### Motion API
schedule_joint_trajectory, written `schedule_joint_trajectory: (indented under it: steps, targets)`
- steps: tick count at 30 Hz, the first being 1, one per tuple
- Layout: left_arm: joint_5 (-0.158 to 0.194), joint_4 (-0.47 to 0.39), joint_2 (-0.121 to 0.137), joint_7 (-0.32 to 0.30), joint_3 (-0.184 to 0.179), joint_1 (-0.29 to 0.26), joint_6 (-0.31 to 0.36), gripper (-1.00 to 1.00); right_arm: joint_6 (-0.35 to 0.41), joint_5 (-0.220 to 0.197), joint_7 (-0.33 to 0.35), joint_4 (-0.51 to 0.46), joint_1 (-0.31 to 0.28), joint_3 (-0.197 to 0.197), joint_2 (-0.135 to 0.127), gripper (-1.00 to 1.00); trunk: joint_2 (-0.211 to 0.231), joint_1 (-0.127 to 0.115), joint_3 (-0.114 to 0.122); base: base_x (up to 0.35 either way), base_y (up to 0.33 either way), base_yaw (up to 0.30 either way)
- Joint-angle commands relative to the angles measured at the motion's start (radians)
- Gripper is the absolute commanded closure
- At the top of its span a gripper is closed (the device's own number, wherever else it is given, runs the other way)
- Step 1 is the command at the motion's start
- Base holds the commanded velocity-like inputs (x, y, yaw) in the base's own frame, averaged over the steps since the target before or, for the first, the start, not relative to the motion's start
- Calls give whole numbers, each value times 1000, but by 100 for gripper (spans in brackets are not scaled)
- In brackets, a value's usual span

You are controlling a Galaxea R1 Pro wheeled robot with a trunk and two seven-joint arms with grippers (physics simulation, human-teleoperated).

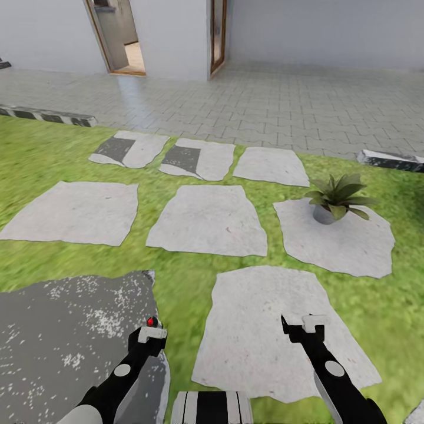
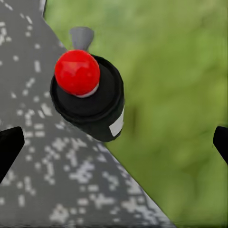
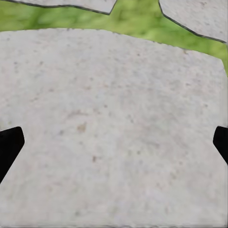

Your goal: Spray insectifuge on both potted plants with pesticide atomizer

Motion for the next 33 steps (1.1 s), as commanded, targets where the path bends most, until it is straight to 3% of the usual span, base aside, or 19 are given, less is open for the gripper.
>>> schedule_joint_trajectory:
  steps: [1,6,10,33]
  targets:
    - [-8,1,0,1,1,0,-3,-100,-3,1,0,0,0,0,0,-100,0,0,-6,0,0,0]
    - [-8,1,1,1,3,0,-3,-100,-3,1,0,0,0,0,0,-100,-2,2,-33,0,0,0]
    - [-8,1,1,1,3,0,-3,-100,-3,1,0,0,0,0,0,-100,-2,2,-39,0,0,0]
    - [-6,1,1,1,5,0,-3,-100,-3,1,0,-1,0,0,0,-100,-2,2,-42,36,15,0]
